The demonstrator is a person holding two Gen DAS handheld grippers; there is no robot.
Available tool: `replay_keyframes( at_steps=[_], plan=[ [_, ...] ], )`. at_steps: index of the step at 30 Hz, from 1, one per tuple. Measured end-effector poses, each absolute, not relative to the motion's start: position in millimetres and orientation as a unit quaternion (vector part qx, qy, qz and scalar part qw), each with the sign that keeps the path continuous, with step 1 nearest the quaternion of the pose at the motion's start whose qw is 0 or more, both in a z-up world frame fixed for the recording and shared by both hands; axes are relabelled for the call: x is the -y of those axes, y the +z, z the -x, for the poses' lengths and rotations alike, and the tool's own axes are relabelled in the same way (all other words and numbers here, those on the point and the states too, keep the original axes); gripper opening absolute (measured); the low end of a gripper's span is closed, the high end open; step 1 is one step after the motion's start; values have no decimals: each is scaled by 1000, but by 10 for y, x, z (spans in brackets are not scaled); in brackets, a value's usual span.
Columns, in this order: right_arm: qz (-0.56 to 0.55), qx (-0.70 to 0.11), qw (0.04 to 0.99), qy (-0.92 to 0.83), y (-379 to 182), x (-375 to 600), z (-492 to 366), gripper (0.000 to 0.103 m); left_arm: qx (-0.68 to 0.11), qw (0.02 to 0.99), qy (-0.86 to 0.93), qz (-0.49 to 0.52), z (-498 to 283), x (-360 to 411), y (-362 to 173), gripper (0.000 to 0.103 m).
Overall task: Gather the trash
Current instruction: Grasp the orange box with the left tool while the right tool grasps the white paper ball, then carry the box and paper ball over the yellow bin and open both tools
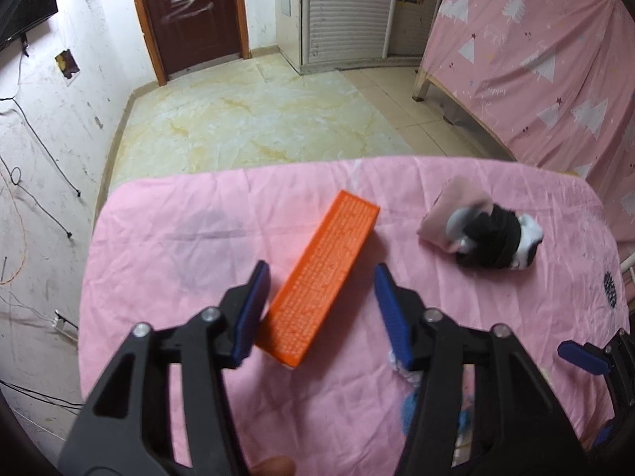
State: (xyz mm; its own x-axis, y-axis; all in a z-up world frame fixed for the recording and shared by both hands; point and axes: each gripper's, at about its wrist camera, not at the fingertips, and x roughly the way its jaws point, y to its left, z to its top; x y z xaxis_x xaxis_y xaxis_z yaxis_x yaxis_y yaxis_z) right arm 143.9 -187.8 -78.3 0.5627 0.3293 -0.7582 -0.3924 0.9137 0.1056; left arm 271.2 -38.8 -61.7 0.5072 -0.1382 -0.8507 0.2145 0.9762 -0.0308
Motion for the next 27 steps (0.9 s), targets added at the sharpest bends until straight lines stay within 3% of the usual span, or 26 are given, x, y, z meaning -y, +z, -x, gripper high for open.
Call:
replay_keyframes(
  at_steps=[11,13,16,27],
  plan=[
    [22,-439,872,215,-826,1848,-1554,75,-468,877,-88,-56,-2583,356,-648,23],
    [32,-440,871,217,-850,1809,-1547,74,-467,878,-90,-53,-2551,379,-640,23],
    [20,-434,872,225,-829,1819,-1508,47,-462,881,-93,-52,-2481,408,-621,22],
    [12,-390,904,173,-633,2259,-1074,46,-428,896,-112,-48,-2102,505,-247,22]
  ],
)
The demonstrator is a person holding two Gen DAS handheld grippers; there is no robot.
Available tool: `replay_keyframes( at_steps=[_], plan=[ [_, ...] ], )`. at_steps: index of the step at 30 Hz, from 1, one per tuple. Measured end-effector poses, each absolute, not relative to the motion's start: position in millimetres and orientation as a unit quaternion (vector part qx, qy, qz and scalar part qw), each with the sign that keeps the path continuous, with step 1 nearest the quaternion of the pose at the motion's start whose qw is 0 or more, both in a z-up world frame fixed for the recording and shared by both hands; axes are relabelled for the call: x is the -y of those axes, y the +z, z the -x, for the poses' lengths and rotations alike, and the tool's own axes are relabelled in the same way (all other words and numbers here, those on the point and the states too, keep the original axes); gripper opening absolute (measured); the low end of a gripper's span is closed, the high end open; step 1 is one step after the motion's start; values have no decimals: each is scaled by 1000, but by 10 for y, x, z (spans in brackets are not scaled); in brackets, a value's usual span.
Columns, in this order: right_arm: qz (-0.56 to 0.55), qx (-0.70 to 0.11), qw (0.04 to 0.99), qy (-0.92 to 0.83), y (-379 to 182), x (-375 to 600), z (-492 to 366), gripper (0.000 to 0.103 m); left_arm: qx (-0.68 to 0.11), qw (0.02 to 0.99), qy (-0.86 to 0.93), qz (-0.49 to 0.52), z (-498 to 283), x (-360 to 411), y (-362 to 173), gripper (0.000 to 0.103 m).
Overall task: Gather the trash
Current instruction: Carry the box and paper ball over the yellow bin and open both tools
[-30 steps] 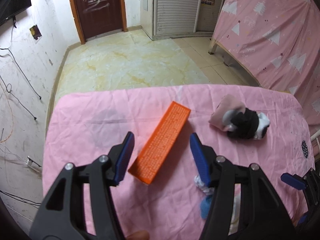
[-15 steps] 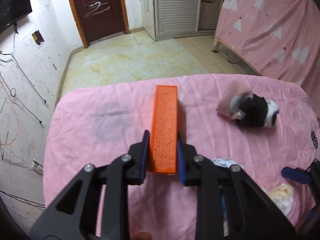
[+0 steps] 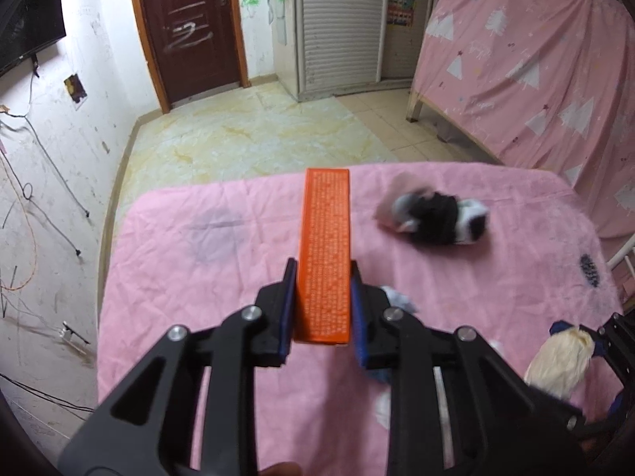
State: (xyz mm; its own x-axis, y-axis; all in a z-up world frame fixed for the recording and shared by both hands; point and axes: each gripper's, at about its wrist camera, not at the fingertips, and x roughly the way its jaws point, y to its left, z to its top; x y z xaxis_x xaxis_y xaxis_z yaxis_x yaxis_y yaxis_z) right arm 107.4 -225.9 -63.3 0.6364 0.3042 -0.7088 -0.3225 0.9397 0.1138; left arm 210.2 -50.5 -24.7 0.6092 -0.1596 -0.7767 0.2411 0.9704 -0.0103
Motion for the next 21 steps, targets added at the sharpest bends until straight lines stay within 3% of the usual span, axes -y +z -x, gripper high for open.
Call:
replay_keyframes(
  at_steps=[21],
  plan=[
    [-141,-299,944,25,-551,4338,-5,46,-377,885,-254,-102,-1110,2253,327,23]
  ],
)
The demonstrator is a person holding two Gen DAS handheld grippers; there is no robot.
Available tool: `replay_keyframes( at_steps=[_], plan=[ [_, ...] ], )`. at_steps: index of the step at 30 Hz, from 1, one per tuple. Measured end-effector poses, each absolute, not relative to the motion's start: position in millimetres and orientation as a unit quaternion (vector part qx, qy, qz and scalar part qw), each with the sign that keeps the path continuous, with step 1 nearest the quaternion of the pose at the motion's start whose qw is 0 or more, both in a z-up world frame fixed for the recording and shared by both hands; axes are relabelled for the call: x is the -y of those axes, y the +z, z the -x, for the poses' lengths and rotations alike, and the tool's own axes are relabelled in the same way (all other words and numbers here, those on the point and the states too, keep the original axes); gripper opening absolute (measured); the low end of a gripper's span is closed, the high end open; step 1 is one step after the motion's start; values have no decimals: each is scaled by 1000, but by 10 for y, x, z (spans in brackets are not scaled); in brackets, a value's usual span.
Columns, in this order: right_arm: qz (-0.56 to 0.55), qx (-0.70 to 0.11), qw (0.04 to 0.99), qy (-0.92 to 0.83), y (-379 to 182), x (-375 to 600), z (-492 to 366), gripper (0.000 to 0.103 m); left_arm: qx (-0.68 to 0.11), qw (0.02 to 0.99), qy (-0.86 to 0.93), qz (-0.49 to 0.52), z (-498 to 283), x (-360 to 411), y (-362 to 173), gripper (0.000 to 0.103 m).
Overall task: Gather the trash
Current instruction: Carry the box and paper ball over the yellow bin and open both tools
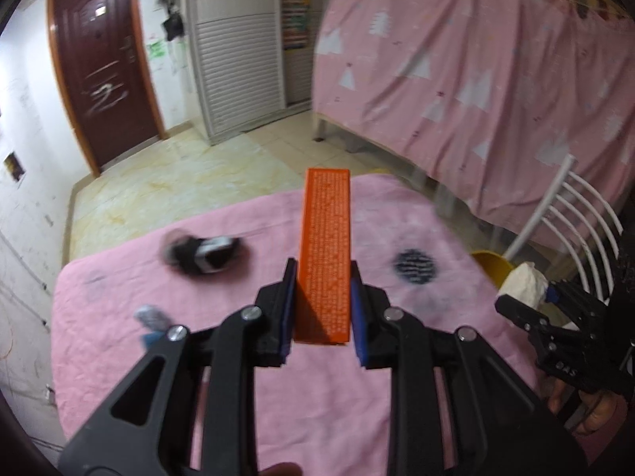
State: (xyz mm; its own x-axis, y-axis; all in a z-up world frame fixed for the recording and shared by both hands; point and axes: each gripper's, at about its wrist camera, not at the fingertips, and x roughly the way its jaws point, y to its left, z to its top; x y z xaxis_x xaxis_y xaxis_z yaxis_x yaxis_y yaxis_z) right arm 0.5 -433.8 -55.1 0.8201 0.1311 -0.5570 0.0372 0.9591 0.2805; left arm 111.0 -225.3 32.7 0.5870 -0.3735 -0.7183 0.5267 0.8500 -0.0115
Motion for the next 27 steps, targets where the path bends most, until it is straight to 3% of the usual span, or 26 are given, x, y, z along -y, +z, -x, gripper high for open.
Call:
replay_keyframes(
  at_steps=[19,23,27],
  plan=[
    [-205,-297,930,-71,-1038,5431,346,49,-386,839,-346,-163,-551,4105,52,23],
    [-217,-301,925,-79,-1110,5533,349,63,-395,833,-351,-166,-541,4308,-46,23],
    [-233,-296,922,-89,-1140,5691,414,67,-411,823,-358,-161,-569,4459,-145,26]
  ],
)
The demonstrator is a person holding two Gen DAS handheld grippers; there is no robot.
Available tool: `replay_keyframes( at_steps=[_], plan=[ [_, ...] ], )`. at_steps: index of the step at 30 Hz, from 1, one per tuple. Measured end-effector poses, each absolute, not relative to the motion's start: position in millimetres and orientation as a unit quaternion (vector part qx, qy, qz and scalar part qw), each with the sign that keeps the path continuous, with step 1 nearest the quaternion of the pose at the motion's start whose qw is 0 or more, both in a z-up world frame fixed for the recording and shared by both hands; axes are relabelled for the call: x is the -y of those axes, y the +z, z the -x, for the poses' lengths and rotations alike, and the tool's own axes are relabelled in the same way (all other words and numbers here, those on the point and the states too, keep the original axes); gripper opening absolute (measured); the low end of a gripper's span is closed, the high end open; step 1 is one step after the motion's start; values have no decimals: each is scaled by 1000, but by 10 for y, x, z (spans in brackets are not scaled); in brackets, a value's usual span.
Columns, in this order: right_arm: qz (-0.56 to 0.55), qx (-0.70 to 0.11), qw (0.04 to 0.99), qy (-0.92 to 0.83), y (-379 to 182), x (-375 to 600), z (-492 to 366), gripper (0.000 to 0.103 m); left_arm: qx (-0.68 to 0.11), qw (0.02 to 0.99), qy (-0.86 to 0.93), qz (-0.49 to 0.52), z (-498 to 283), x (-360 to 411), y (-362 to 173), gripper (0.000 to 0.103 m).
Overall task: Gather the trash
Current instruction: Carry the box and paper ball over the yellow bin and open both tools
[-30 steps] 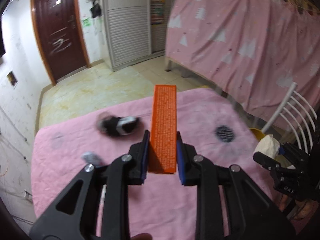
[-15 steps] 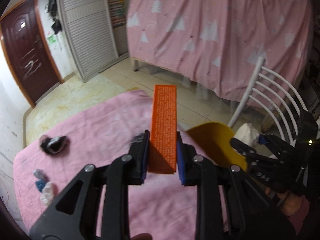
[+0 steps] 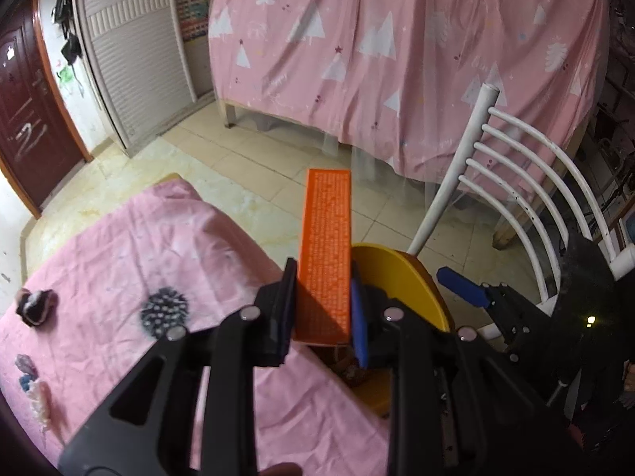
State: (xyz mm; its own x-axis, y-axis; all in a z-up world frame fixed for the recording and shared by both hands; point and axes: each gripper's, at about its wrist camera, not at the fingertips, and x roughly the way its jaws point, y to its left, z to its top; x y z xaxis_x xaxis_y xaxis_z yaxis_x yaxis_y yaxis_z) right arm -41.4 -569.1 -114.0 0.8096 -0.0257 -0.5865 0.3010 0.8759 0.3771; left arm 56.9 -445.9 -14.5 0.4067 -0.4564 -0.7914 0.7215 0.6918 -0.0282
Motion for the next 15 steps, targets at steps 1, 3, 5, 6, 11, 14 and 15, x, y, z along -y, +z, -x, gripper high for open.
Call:
replay_keyframes(
  at_steps=[1,3,5,6,11,14,15],
  plan=[
    [-236,-295,922,-90,-1147,5720,427,67,-416,821,-358,-157,-581,4471,-168,29],
    [-243,-293,920,-96,-1160,5790,461,67,-423,820,-356,-150,-603,4501,-193,47],
    [-251,-290,918,-100,-1168,5841,493,68,-424,820,-354,-147,-606,4499,-206,50],
    [-255,-287,918,-100,-1169,5863,496,68,-424,821,-353,-149,-609,4486,-212,50],
    [-257,-284,919,-89,-1140,5815,475,68,-423,824,-347,-148,-621,4402,-195,50],
    [-249,-284,922,-84,-1105,5731,450,68,-420,827,-343,-148,-633,4306,-169,50],
    [-248,-284,923,-82,-1094,5714,445,68,-418,830,-340,-146,-643,4258,-160,50]
  ],
)
